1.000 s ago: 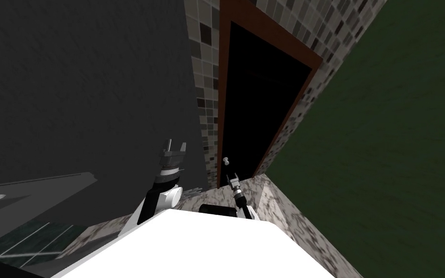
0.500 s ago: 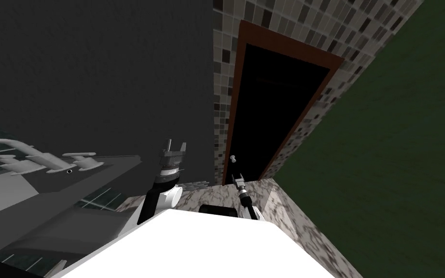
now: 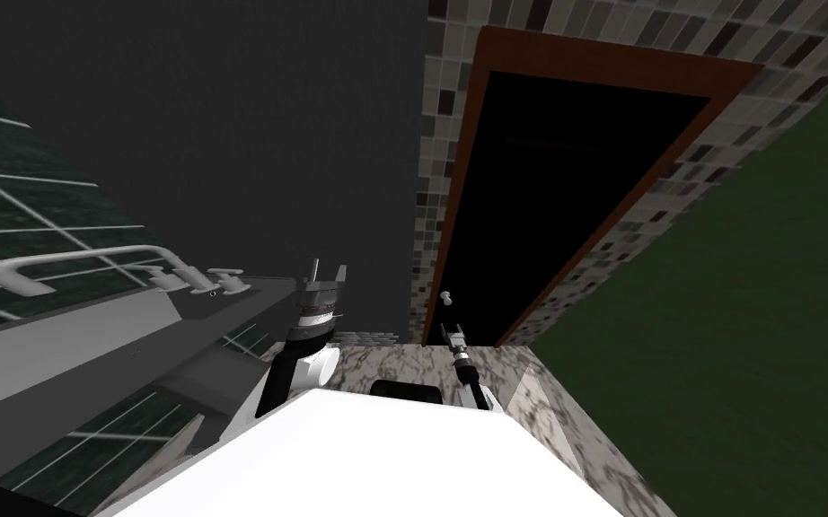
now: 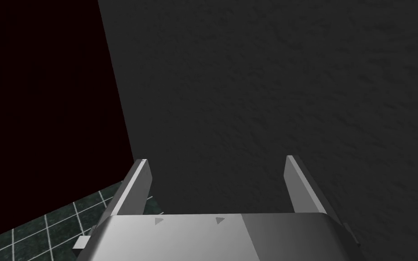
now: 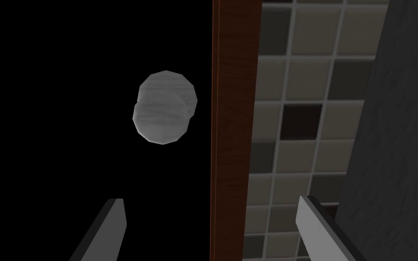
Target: Pull the door open
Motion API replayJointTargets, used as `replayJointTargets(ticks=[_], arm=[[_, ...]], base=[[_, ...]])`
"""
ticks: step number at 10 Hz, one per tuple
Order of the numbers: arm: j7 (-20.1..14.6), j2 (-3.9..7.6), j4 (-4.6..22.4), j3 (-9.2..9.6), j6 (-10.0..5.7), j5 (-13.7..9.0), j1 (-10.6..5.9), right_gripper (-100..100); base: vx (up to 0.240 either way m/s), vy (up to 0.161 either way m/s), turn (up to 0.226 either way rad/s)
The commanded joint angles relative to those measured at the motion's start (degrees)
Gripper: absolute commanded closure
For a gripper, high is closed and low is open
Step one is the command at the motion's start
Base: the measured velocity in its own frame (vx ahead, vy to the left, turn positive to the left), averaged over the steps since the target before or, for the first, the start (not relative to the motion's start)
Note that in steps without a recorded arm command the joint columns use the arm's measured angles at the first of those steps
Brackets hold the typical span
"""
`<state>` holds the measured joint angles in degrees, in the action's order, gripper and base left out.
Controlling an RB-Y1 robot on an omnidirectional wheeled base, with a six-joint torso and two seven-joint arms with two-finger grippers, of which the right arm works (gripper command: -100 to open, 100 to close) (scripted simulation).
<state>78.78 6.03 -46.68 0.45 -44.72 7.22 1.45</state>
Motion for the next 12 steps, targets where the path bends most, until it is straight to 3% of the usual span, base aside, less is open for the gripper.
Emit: replayJointTargets(ticks=[1, 5, 6, 7, 12], arm=[[-0.16, 0.63, 1.79, -1.8, -0.75, -0.66, -0.85, -100], [-0.45, 2.01, 4.5, -5.92, -1.65, -2.13, -2.16, -100], [-0.45, 2.01, 4.5, -5.92, -1.65, -2.13, -2.16, -100], [-0.59, 2.65, 5.78, -7.88, -2.08, -2.82, -2.79, -100], [-0.99, 4.42, 9.39, -13.38, -3.28, -4.78, -4.54, -100]], base=[[0.023, 0.031, 0.19], [0.043, 0.011, 0.206], [0.039, 0.0, 0.063], [0.065, 0.001, 0.304], [0.097, -0.036, 0.226]])
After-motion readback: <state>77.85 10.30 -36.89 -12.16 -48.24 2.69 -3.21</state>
